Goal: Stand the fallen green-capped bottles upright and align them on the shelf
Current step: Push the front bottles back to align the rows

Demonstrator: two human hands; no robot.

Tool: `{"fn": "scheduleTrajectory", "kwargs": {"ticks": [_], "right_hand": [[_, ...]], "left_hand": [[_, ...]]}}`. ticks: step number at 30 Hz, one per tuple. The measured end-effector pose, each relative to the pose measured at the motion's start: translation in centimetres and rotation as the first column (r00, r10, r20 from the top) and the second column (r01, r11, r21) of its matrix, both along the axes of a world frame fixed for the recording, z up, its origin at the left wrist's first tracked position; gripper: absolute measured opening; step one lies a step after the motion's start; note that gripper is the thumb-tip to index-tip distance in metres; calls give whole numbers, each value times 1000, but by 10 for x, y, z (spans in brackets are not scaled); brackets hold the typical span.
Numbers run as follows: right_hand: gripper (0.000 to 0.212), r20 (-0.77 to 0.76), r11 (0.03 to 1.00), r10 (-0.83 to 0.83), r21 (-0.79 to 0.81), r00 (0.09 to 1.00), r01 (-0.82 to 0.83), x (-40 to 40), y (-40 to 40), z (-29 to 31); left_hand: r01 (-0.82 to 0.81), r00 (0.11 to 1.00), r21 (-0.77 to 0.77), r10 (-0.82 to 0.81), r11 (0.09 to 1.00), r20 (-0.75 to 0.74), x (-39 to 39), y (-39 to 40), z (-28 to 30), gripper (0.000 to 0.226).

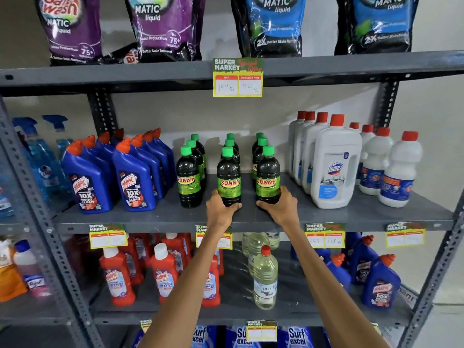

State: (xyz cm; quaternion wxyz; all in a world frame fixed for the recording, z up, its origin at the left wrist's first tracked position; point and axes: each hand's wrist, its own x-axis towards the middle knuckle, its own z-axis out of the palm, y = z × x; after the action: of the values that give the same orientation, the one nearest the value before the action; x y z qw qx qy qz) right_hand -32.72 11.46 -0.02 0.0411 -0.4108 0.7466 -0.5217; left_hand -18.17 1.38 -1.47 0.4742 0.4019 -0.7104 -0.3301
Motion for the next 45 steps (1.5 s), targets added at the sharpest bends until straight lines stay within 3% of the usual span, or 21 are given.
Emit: {"fn": "scheduleTrajectory", "kwargs": {"ticks": [40,42,45], "right_hand": [[69,-58,999,-47,23,997,48,0,-7,-9],[74,-54,998,-46,29,998,47,1,-7,-8],[98,3,999,-33,9,999,33,3,-4,-7]], "left_hand": [[6,1000,7,-6,1000,8,-1,-1,-2,61],[2,1000,11,-2,1000,18,-1,-2,-3,61],[-10,998,-3,10,1000,63,1,-1,-2,71]]}}
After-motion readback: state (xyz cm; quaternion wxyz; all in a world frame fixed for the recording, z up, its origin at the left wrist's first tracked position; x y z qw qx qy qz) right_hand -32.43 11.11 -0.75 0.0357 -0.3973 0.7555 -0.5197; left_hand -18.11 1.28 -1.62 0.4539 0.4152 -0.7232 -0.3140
